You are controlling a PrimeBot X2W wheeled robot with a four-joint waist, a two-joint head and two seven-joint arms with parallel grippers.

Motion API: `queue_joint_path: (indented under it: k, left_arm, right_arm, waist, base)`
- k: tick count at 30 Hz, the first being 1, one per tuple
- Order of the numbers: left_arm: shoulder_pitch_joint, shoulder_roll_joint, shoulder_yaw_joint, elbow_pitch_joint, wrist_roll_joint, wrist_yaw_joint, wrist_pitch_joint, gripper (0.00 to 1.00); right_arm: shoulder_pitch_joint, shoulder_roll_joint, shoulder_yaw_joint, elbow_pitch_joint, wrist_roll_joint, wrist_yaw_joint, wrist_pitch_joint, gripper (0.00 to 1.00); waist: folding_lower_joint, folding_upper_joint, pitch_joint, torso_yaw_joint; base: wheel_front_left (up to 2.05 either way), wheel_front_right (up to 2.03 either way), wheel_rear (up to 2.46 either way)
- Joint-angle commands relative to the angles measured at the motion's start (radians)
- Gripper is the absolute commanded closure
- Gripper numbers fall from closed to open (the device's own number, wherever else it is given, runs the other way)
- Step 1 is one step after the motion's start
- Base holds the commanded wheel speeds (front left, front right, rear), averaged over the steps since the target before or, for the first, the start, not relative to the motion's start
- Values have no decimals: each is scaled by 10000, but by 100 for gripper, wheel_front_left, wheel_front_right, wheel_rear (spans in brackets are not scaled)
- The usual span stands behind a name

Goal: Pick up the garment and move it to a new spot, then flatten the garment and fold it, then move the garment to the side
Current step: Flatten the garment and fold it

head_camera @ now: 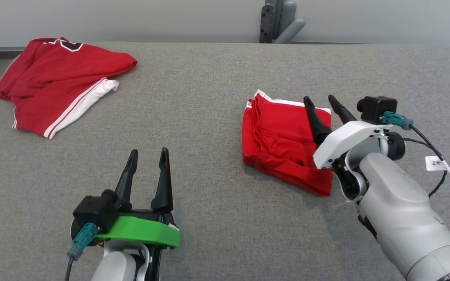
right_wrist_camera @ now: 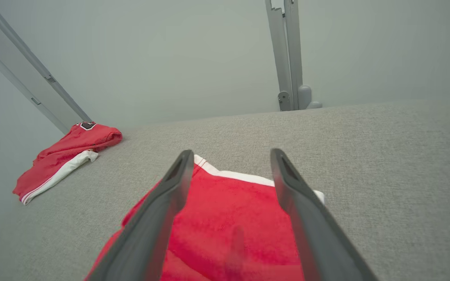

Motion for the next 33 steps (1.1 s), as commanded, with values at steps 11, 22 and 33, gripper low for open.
queue_joint_path:
  k: [11, 22, 33]
  left_arm:
    - [-31, 25, -118, 105, -6, -51, -5, 0]
    - [-85, 25, -146, 190, 35, -86, -5, 0]
    - [-188, 25, -236, 131, -57, -55, -4, 0]
  right_arm:
    - [703, 173, -887, 609, -2050, -4, -41, 100]
    - [594, 604, 317, 1482, -1819, -4, -34, 100]
    - [445, 699, 2521, 949, -1201, -4, -9, 100]
  waist:
    - [0, 29, 177, 614]
    - [0, 29, 298, 1126]
    - [0, 29, 443, 1355]
  base:
    - [0, 0, 0]
    - [0, 0, 0]
    - [0, 0, 0]
